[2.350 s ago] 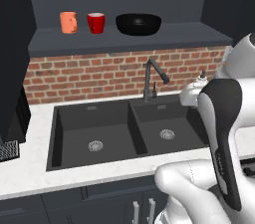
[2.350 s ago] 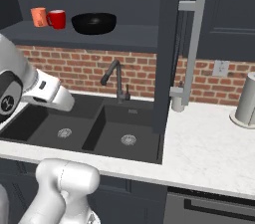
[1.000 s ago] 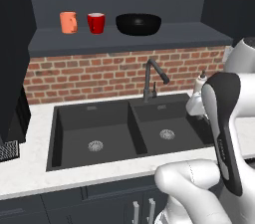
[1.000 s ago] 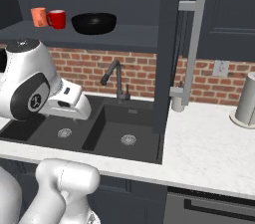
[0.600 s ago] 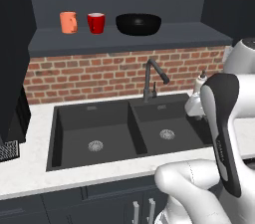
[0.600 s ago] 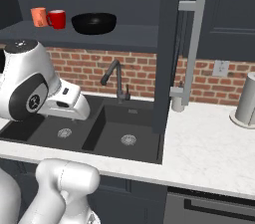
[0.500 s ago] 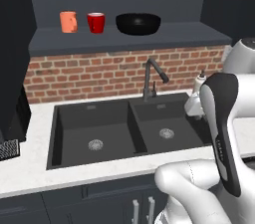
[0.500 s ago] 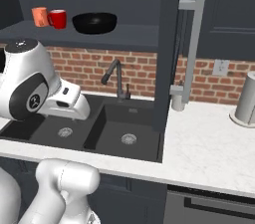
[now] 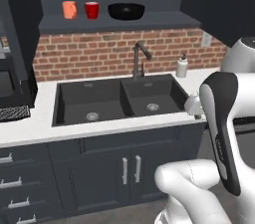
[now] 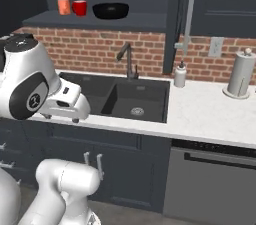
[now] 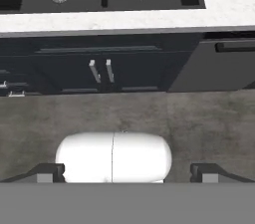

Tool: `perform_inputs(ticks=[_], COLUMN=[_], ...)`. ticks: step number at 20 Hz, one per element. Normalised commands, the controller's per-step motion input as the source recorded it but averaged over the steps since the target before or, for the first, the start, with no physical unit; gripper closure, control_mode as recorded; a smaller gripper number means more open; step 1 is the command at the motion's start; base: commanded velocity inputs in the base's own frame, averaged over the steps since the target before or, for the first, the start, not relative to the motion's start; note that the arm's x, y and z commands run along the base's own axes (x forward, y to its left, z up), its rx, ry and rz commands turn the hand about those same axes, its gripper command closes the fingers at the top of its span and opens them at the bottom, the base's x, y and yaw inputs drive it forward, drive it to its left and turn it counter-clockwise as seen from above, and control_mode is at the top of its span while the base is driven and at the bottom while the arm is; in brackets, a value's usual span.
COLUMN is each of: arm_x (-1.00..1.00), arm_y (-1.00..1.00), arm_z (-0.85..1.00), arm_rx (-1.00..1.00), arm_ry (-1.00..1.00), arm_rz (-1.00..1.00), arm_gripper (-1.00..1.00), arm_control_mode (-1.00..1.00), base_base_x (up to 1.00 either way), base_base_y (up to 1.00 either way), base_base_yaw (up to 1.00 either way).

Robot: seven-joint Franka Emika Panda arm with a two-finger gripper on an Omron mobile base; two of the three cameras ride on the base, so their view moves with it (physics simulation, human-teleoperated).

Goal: Gather all objects into one cabinet and sort the glasses and bowls to opposite sides.

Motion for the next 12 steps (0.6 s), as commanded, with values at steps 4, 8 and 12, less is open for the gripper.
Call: perform_inputs(ticks=[4, 8, 12], arm_x=[0.0, 0.0, 0.0], arm_y=[0.0, 0.0, 0.0], arm_z=[0.0, 0.0, 0.0], arm_rx=[0.0, 0.0, 0.0], arm_ry=[0.0, 0.0, 0.0], arm_rz=[0.0, 0.0, 0.0], arm_gripper=[-1.0, -1.0, -1.0], arm_control_mode=[1.0, 1.0, 1.0], base_base_x=[-0.8, -0.53, -0.06], base_base_y=[0.0, 0.0, 0.0], base_base_yaw=[0.0, 0.0, -0.07])
